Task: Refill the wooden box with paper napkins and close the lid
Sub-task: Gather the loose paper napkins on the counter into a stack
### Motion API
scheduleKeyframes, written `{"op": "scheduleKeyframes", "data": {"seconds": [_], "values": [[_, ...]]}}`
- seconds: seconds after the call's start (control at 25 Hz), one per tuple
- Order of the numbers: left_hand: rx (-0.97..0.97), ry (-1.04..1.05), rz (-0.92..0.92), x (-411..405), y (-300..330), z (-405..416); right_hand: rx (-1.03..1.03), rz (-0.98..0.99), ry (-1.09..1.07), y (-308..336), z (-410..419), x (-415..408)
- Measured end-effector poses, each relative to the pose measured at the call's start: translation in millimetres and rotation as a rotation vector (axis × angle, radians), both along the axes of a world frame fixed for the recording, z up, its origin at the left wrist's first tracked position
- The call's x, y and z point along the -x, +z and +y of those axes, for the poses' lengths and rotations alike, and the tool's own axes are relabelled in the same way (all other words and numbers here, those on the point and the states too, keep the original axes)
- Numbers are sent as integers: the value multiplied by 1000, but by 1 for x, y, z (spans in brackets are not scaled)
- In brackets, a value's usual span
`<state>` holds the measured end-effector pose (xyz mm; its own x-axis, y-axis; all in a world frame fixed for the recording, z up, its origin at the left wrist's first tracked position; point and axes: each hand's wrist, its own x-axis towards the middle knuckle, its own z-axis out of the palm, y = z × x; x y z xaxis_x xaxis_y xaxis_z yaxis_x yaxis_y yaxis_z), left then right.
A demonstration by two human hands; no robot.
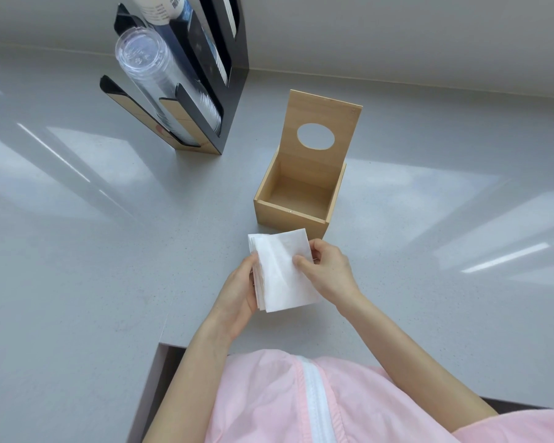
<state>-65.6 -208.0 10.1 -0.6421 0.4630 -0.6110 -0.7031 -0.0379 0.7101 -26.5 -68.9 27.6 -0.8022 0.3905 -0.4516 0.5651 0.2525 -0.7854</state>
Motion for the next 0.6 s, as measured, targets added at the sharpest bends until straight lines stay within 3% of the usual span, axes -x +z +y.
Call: {"op": "scheduleKeyframes", "data": {"seconds": [0.6], "values": [[113,8,57,-5,-1,-12,67,22,-26,-2,-13,-2]]}}
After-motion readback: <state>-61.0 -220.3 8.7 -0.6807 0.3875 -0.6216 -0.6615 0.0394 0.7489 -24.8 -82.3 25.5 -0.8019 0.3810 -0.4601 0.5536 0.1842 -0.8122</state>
